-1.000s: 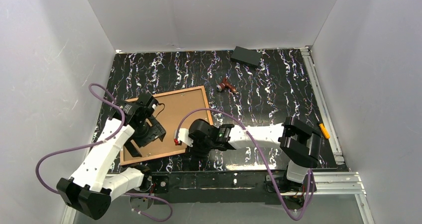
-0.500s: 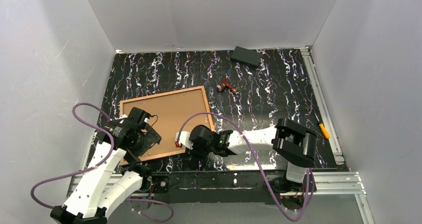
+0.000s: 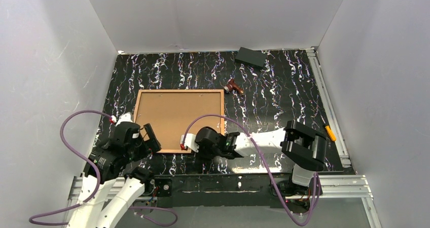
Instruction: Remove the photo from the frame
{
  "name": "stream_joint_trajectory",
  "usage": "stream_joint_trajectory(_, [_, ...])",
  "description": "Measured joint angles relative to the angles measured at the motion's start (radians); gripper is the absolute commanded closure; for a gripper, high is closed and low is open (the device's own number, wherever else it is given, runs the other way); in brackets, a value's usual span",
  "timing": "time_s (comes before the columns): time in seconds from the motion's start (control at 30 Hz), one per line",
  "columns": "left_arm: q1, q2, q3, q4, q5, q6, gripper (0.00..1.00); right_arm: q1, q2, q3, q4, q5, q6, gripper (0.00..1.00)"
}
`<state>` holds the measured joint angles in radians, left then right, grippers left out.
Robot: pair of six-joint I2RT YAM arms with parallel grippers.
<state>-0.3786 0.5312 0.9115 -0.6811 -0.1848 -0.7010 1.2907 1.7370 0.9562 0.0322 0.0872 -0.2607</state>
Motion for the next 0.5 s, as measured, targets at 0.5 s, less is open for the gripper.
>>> stream_joint_trajectory(0.5, [0.0,0.097,0.141,-0.223,-0.15,-0.515,0.02,-0.111,-0.099,0.078,-0.182,-0.306,0.12,0.99])
